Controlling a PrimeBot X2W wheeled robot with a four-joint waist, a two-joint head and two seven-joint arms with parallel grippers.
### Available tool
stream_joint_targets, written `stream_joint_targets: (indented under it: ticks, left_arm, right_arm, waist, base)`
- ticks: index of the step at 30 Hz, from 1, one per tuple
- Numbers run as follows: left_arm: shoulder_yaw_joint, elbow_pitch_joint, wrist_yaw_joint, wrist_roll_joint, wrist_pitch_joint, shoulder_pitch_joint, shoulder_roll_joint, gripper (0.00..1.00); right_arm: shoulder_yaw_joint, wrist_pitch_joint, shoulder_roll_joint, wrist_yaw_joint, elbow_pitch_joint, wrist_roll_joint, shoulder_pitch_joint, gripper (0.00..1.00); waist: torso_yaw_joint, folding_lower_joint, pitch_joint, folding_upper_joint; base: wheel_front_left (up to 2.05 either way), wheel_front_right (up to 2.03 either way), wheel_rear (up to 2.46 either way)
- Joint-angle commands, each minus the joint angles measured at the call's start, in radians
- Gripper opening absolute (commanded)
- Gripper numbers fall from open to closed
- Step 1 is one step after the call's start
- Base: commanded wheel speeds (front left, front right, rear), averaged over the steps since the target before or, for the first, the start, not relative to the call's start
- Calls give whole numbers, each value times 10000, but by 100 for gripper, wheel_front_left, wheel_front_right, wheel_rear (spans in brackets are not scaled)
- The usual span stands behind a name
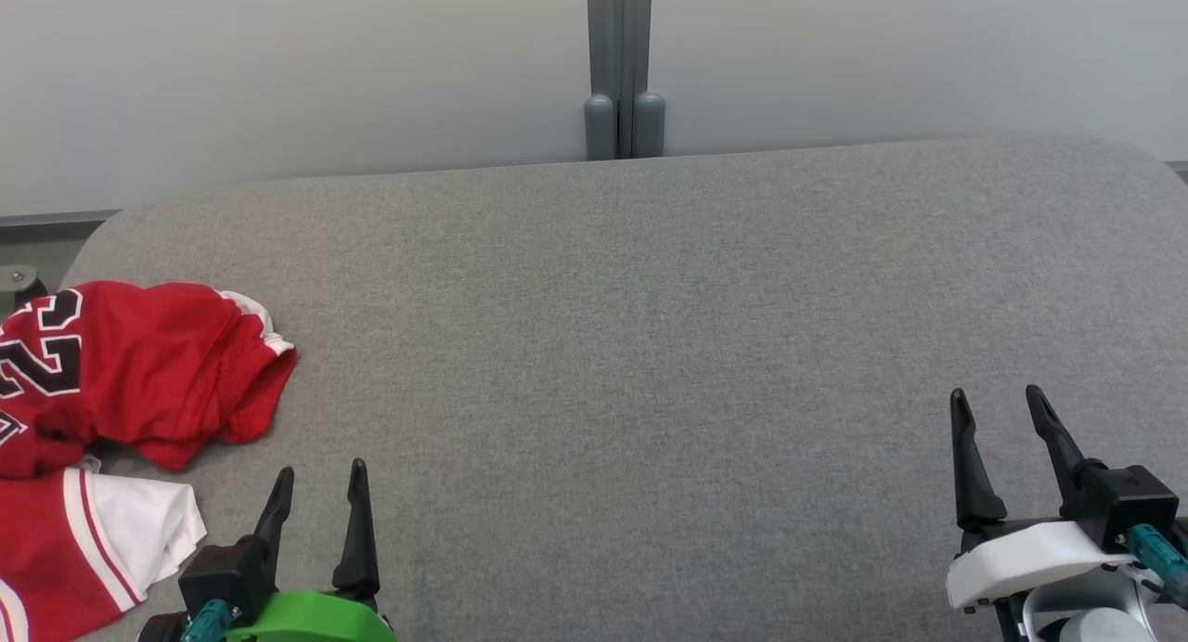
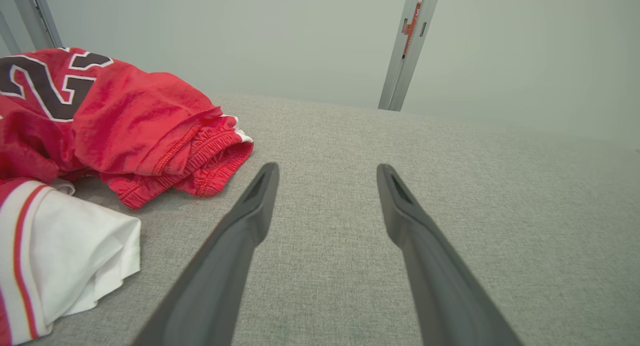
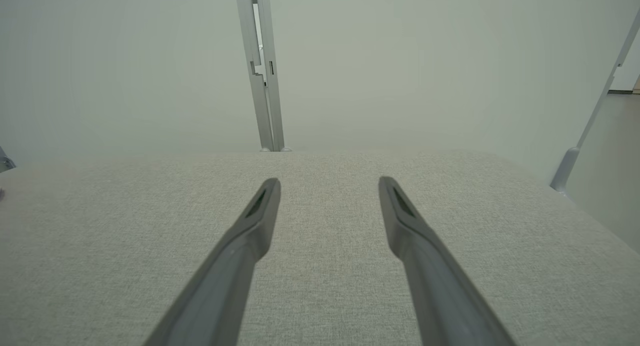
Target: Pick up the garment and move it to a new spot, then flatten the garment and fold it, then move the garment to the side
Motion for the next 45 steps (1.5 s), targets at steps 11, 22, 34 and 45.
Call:
stream_joint_targets:
  ticks: [11, 22, 34, 45]
  left_arm:
    - [-23, 279, 43, 659, -287, 165, 60, 100]
    - [-27, 620, 56, 1189, -489, 99, 62, 100]
    - [-19, 656, 78, 1000, -514, 42, 62, 100]
    - [-297, 750, 166, 890, -514, -68, 63, 100]
  right_arm:
    - [-504, -298, -11, 0, 71, -378, 44, 100]
    - [-812, -489, -10, -3, 244, -992, 152, 100]
    - [-811, -522, -10, -3, 331, -940, 129, 100]
    - [-727, -518, -5, -3, 478, -639, 575, 100]
  waist:
    - [38, 0, -7, 0]
    - [84, 0, -21, 0]
    - [103, 0, -2, 0]
    - [1671, 0, -141, 0]
  base:
    - [0, 0, 0]
    - [0, 0, 0]
    - [0, 0, 0]
    - [0, 0, 0]
